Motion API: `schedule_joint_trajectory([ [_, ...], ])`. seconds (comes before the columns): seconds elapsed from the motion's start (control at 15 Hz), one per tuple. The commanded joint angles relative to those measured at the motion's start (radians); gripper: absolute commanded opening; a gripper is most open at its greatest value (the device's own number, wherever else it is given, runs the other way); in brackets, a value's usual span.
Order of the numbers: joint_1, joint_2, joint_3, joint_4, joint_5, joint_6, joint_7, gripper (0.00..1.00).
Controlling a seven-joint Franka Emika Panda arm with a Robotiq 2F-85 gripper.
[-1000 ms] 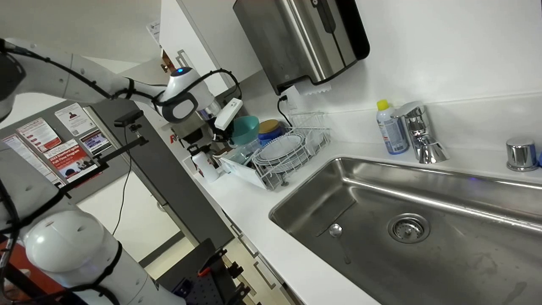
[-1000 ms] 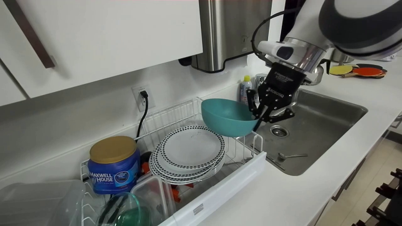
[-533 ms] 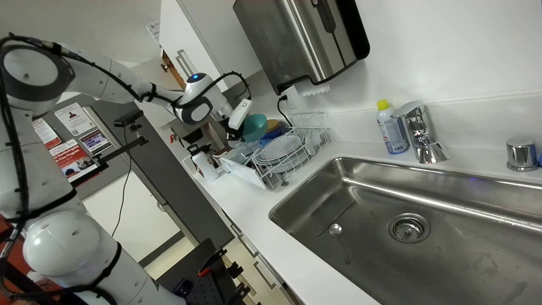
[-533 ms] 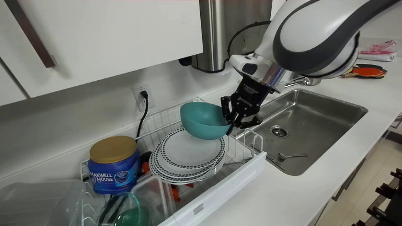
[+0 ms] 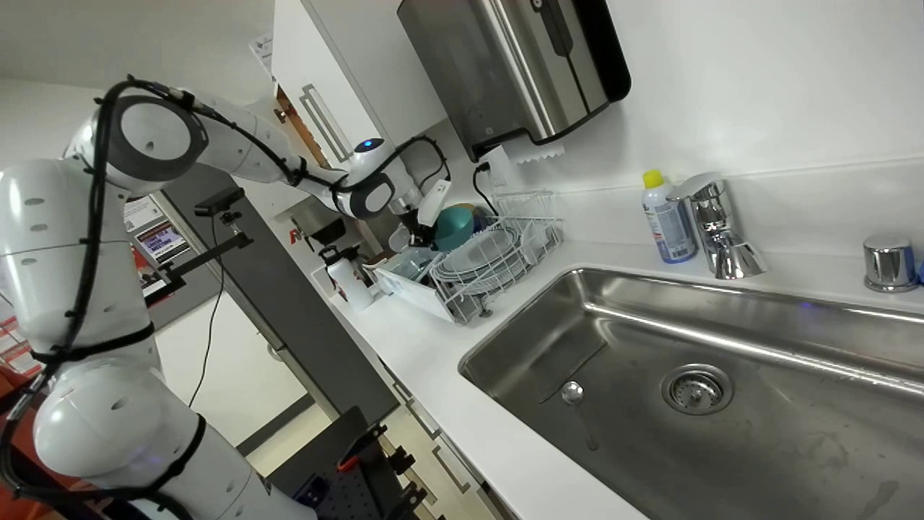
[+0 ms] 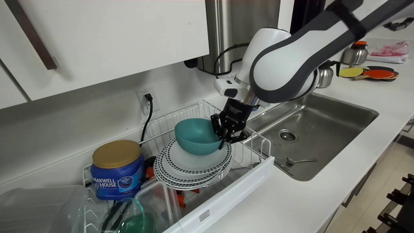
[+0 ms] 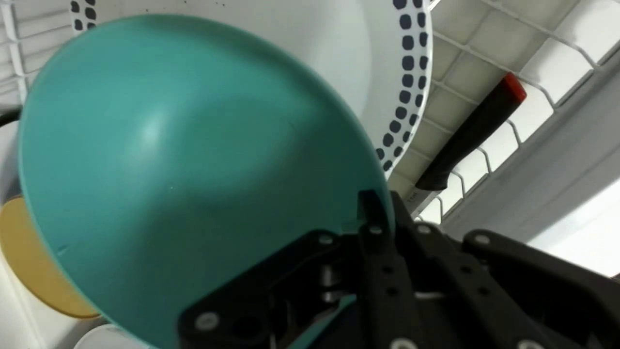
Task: Put the bowl in the sink on the dish rack
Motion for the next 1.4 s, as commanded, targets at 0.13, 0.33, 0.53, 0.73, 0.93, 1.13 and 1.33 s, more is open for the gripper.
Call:
schedule_joint_trajectory([
  [0.13,-0.016,0.138,0.031,0.144,-0.168,-0.005,0.100,0.01],
  [0.33,-0.011,0.187,0.027,0.189,-0.257,-0.018,0.152,0.01],
  [0.53,-0.012,0.220,0.034,0.220,-0.323,-0.026,0.188,0.01],
  [0.73,-0.012,0.218,0.046,0.221,-0.366,-0.025,0.206,0.30],
  [0.93,-0.018,0.160,0.062,0.172,-0.383,-0.004,0.209,0.44],
  [1.13,-0.035,0.062,0.069,0.090,-0.385,0.021,0.218,0.69],
  [1.33,-0.062,-0.030,0.067,0.009,-0.365,0.033,0.238,0.90],
])
